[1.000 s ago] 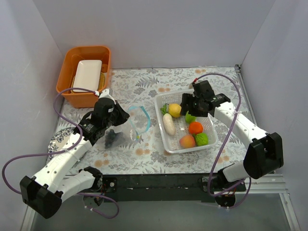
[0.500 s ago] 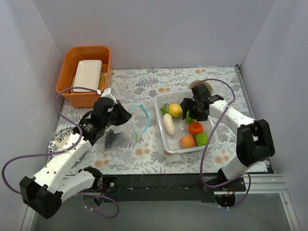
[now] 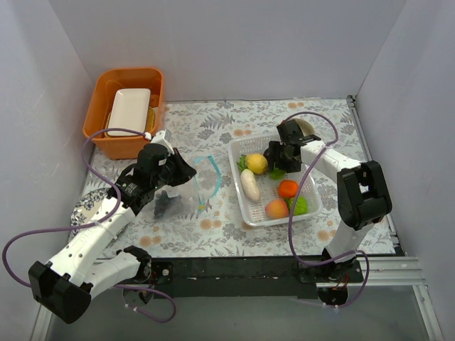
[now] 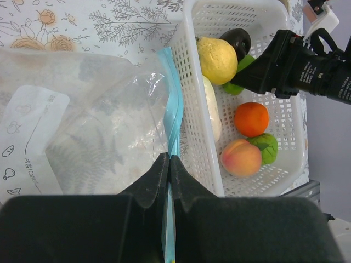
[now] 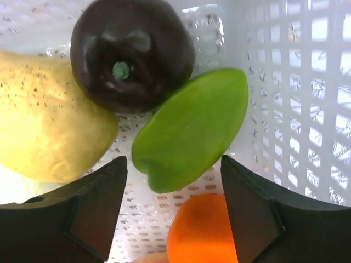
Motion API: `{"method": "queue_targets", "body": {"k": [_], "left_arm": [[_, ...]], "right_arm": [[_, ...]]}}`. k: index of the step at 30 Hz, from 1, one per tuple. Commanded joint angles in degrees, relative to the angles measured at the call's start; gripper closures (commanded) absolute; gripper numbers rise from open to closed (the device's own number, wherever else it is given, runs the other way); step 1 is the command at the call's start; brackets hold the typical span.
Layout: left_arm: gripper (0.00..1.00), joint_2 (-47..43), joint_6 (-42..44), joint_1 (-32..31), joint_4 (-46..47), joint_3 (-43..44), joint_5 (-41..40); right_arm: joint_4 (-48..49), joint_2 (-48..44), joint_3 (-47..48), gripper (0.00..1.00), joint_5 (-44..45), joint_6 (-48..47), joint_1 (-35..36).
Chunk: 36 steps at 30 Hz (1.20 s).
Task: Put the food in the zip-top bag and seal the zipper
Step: Pick up the fake fruit from the bin.
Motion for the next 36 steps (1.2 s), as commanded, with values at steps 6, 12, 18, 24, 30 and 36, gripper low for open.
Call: {"method": "queue_targets", "body": {"k": [6, 12, 18, 24, 30, 36], "left_arm": [[1.00, -0.22, 1.05, 0.30, -0.32, 1.23, 1.53], [1.00, -0.31, 1.58, 0.21, -0.50, 1.23, 1.45], [1.00, -0.66, 1.32, 0.30, -0.50, 0.97, 1.27], [1.00, -1.45, 1.23, 0.30, -0.41, 0.00, 1.00], [1.00, -1.01, 1.14, 0.30, 0.03, -0.26, 1.45], [1.00, -0.22, 1.40, 0.30, 0.73, 0.26, 2.06]], "right_arm": [[2.37, 1.55, 0.33, 0.48, 0.11, -1.34, -0.26], [3.60, 1.72, -0.64, 0.17, -1.21, -0.73, -0.18], [2.81, 4.36, 1.20, 0.40, -1.47, -1.17, -0.18], [4.13, 1.29, -1.25, 0.57, -2.61, -1.25, -0.18], [4.39, -3.02, -3.10, 0.68, -4.72, -1.61, 0.09], [3.78, -7.50, -4.42, 0.68, -5.60, -1.26, 0.17]]}}
